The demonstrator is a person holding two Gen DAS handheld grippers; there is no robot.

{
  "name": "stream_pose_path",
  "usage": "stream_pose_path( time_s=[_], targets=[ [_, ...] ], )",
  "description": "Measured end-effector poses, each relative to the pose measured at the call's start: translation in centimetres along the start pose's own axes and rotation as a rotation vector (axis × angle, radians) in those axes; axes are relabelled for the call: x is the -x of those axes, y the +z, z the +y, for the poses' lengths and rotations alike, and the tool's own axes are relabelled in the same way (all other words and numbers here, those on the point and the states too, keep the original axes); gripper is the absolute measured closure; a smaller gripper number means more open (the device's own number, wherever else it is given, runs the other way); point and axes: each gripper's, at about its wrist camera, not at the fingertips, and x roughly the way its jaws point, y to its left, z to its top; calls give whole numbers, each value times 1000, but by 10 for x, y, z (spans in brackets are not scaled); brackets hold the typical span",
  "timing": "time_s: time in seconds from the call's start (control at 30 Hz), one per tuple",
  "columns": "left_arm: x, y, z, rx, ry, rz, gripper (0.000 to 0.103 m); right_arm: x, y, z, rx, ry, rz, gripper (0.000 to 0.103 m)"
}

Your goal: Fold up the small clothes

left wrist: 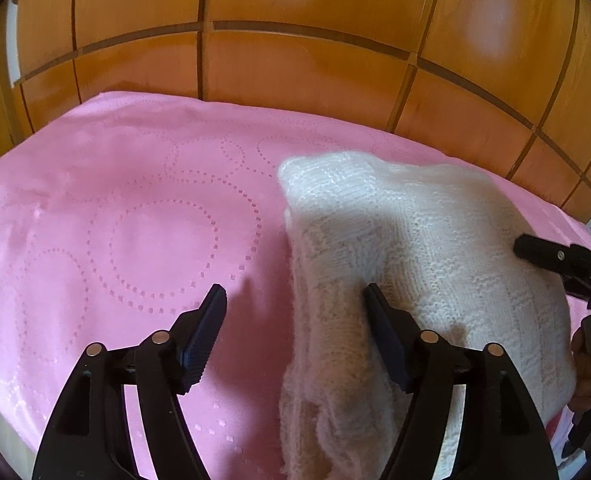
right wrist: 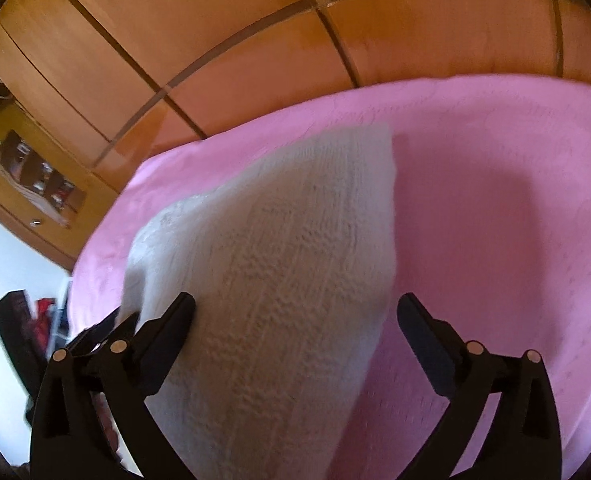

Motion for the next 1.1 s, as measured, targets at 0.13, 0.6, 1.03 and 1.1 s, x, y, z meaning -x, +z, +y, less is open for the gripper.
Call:
stream_pose_path(
  time_s=[0.13, 0.6, 1.03, 1.1],
  targets=[
    [-5, -2, 9, 12, -47, 3, 28, -1, -3, -12, -19, 82, 36, 3],
    [-40, -14, 62, 260, -447, 95, 34, -35, -3, -10, -68, 265, 103, 21],
    [-22, -3, -7, 218, -707, 121, 74, 60, -18, -4, 23, 211, -95, 44],
    [-25, 7, -41, 169, -726, 140, 74, 88, -14, -24, 9, 182, -152, 44]
  ],
)
